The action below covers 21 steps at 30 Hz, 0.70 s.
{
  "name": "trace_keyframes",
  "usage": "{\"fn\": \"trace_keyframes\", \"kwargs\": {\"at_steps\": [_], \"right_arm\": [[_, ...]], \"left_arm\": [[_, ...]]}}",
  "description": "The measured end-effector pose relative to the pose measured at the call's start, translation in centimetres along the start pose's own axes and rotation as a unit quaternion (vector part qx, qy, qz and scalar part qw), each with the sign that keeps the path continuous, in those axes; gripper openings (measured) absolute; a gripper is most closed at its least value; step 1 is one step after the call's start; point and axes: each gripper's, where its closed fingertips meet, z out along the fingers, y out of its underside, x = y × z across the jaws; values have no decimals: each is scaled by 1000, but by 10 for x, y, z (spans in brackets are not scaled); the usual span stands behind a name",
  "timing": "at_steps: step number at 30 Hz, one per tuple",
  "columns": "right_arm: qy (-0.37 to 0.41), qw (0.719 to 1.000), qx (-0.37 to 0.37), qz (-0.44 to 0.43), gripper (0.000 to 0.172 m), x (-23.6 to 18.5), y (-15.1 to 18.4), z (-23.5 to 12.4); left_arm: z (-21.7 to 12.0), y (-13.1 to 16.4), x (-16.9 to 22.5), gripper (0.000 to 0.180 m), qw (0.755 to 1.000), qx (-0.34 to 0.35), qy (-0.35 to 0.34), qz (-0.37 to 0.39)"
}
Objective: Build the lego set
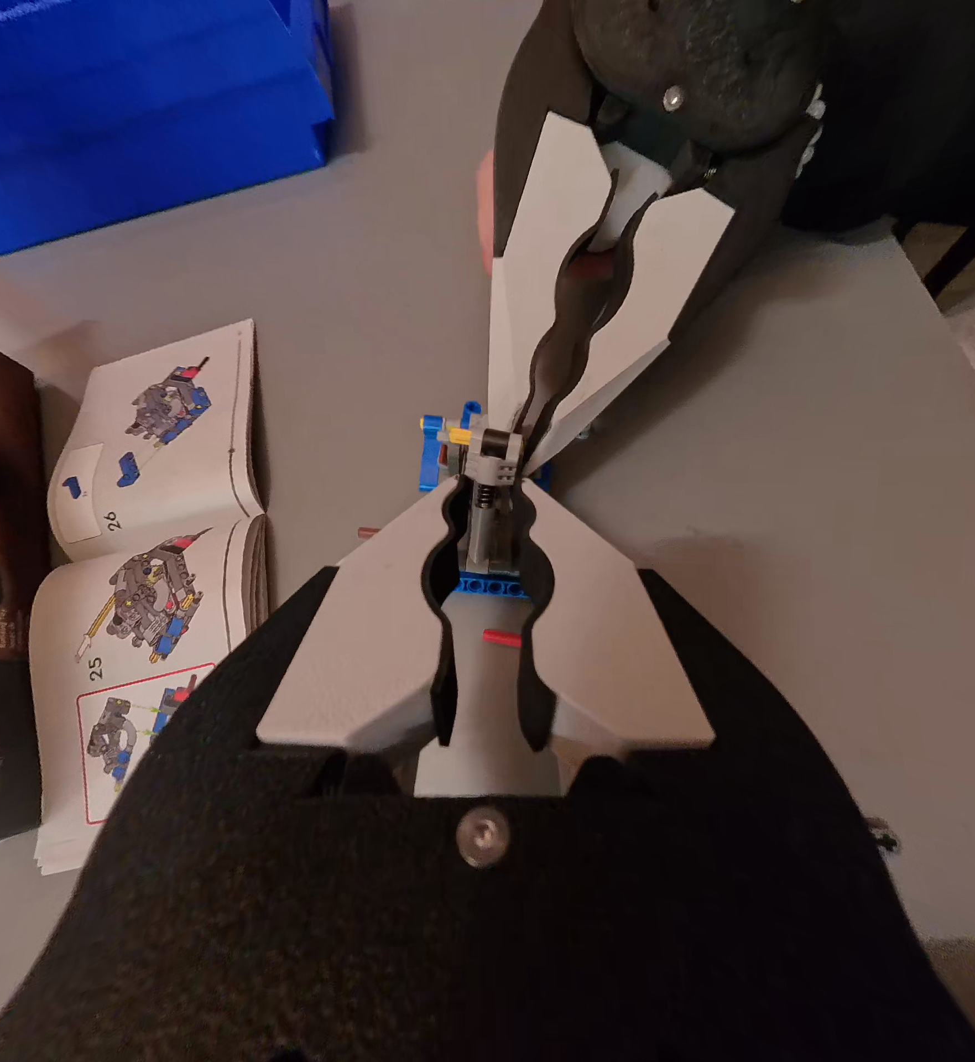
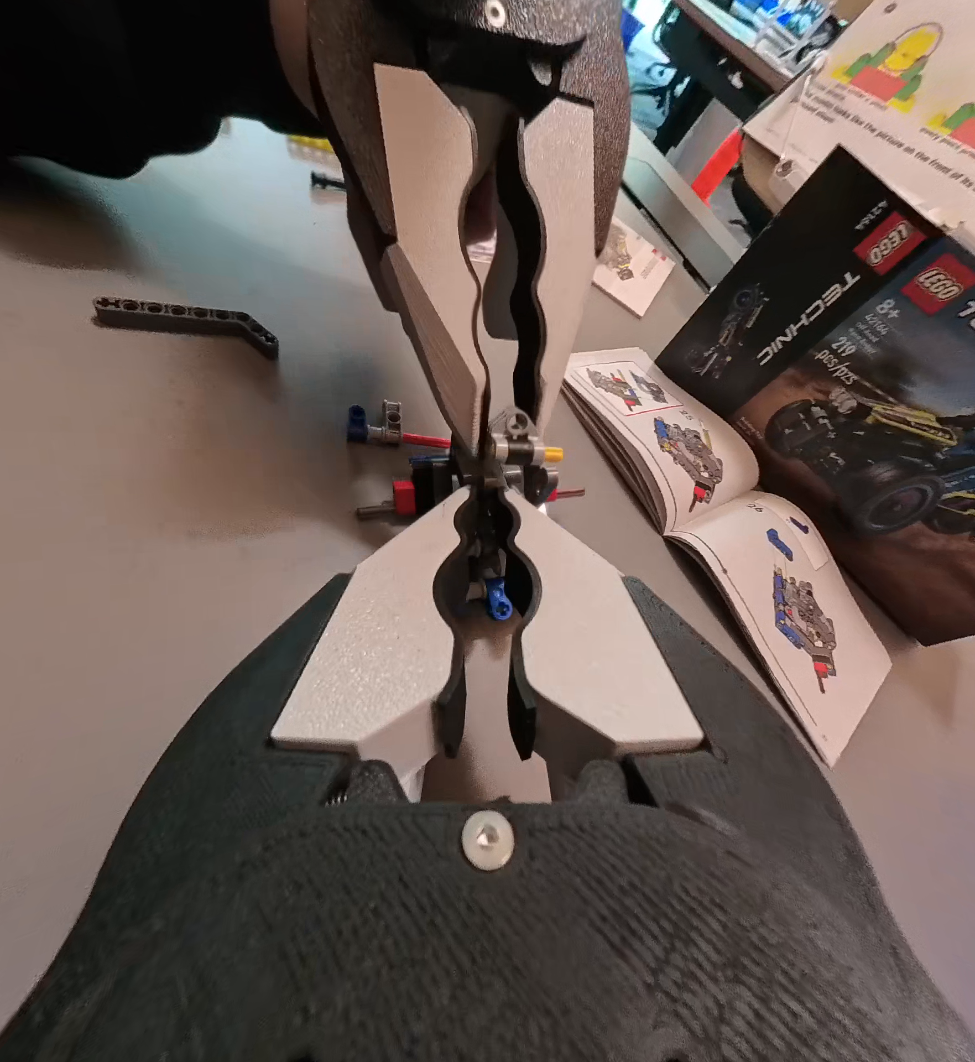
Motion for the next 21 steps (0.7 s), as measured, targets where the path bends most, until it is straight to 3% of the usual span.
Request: {"fn": "trace_keyframes", "kwargs": {"at_steps": [7,21], "right_arm": [[37,999,4,9,2,4,2,-6],[41,998,21,34,2,10,4,-15]], "left_arm": [[7,-2,0,7,998,-49,28,29],[10,-4,-3,2,996,-67,39,45]]}}
